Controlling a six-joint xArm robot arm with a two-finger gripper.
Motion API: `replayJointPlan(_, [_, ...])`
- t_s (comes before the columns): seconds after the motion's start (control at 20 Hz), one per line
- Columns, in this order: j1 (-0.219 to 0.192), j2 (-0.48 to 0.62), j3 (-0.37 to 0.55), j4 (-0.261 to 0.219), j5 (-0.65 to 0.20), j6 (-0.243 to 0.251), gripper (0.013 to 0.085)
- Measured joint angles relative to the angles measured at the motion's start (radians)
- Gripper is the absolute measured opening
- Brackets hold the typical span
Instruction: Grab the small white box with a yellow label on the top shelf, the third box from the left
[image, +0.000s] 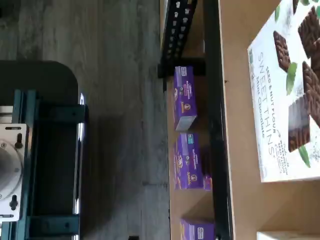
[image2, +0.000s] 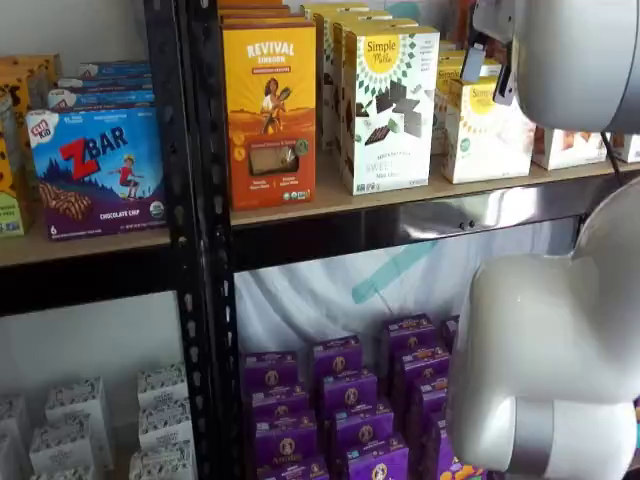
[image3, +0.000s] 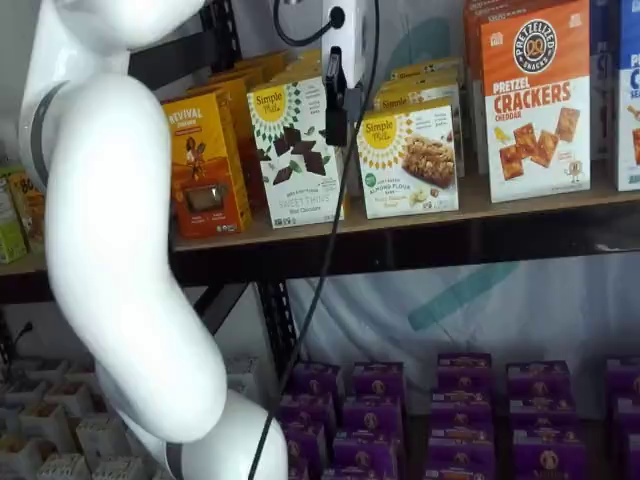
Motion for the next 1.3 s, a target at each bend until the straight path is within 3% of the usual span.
replayJointPlan(0.15, [0.019,0.013,-0.018,-0.033,0.062,0.009,0.0850])
replayJointPlan(0.35, [0.019,-0.019,0.023,-0.023,0.056,0.012,0.0850])
replayJointPlan(0.75, [-0.049,-0.045,0.071,0.095,-0.052,-0.022,0.0850])
replayJointPlan(1.0, [-0.099,0.013,0.015,0.166,-0.092,-0.049,0.0850])
replayJointPlan(1.3, [-0.073,0.061,-0.027,0.131,-0.150,-0.046,0.0850])
